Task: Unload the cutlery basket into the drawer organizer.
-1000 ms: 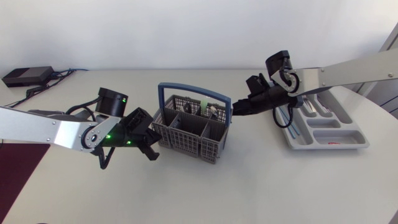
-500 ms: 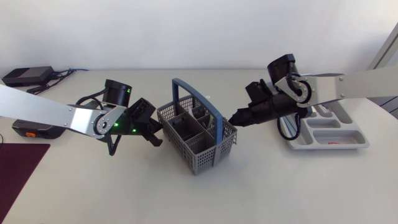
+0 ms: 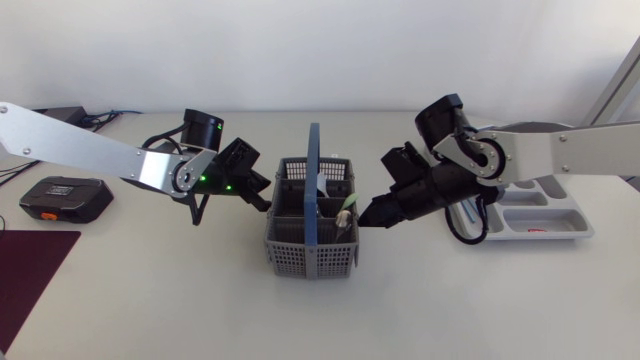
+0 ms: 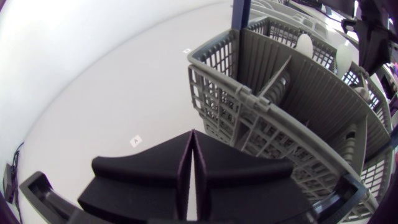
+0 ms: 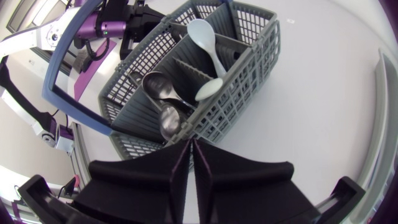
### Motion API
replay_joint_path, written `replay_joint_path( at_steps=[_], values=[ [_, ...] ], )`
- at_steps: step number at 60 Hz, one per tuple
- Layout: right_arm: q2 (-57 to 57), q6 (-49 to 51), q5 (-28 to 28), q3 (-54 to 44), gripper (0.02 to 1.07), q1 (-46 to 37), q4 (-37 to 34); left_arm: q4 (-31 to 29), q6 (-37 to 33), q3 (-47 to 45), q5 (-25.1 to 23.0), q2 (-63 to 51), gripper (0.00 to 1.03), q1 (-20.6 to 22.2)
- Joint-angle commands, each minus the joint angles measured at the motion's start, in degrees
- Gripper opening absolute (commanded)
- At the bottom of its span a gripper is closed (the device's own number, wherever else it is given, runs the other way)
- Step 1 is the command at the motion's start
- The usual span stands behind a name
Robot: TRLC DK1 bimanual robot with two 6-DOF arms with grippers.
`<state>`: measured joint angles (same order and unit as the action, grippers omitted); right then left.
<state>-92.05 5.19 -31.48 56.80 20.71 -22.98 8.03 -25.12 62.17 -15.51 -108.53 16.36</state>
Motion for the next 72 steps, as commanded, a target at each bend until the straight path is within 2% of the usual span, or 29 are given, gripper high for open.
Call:
replay_joint_path(
  at_steps=[1, 8, 23, 29, 41, 55, 63, 72],
  values=[
    [1.1, 1.0, -1.2, -0.6, 0.13, 0.7, 0.7, -0.2, 1.0, 1.2, -0.5, -0.7, 0.04, -0.3],
    [1.1, 1.5, -0.7, 0.2, 0.13, -2.7, 1.0, -1.6, 0.4, -1.7, -0.6, 3.9, 0.04, -2.6],
    [-3.8, 0.5, 4.1, 4.6, 0.13, -7.9, 7.2, -4.4, -5.5, -17.7, -0.6, 23.2, 0.04, -2.0],
    [-6.9, -0.7, 5.5, 6.8, 0.13, -8.2, 10.6, -7.5, -7.0, -22.0, -0.7, 29.8, 0.04, 0.2],
    [-15.8, -2.1, 7.1, 14.7, 0.14, -8.4, 13.1, -16.1, -7.1, -26.5, -3.0, 38.7, 0.04, 7.3],
    [-23.1, -2.9, 7.1, 25.1, 0.14, -7.9, 12.2, -22.6, -6.8, -27.5, -5.9, 41.6, 0.04, 13.0],
    [-27.2, -4.0, 6.5, 31.1, 0.14, -7.1, 9.9, -20.4, -5.5, -28.1, -5.9, 39.2, 0.04, 15.2],
    [-31.8, -4.0, 4.9, 36.6, 0.14, -6.4, 6.9, -16.1, -5.5, -27.7, -5.9, 32.7, 0.04, 14.9]
  ],
)
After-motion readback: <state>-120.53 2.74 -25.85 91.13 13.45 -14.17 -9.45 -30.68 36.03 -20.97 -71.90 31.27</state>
